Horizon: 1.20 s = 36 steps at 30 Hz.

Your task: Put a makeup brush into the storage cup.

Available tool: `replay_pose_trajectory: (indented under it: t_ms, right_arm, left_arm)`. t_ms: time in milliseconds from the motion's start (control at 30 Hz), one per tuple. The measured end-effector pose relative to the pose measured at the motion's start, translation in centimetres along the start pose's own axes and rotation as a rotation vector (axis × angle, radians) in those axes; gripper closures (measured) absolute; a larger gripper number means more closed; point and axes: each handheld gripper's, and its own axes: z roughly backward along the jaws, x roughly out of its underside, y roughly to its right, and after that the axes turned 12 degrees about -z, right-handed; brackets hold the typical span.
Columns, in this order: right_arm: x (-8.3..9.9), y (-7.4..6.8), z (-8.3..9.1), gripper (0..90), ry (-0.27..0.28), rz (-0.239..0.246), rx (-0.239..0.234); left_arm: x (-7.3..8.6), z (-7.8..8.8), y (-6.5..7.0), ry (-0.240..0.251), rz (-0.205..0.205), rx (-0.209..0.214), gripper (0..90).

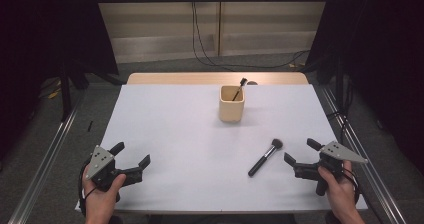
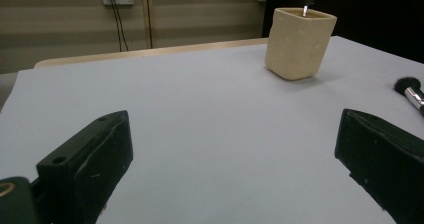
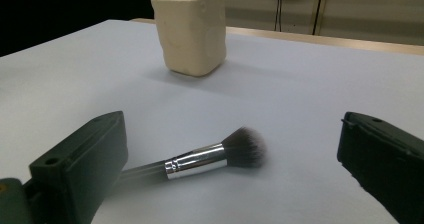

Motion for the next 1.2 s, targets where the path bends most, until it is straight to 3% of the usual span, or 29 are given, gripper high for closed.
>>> replay_pose_trajectory:
  t_ms: [300, 767, 967, 1033, 1200]
  right_arm:
    - [-0.3, 0.1, -0.6, 0.0, 0.006, -0.012, -0.015]
    - [-2.2, 0.1, -2.4, 0.0, 0.028, 0.022, -0.023]
    - [-2.8, 0.0, -3.4, 0.0, 0.008, 0.027, -0.037]
    - [-3.1, 0.0, -3.5, 0.0, -0.026, 0.050, -0.044]
    - [-4.0, -0.3, -4.0, 0.0, -0.044, 0.075, -0.079]
  left_arm:
    - [-0.2, 0.0, 0.2, 0.000, -0.002, 0.002, 2.5]
    - [-0.3, -0.1, 0.0, 0.010, -0.007, -0.005, 2.5]
    - [-0.2, 0.0, -0.3, 0.008, -0.009, -0.014, 2.5]
    - [-0.2, 0.0, -0.3, 0.000, -0.014, -0.011, 2.5]
    - [-0.1, 0.0, -0.5, -0.007, -0.009, -0.026, 2.7]
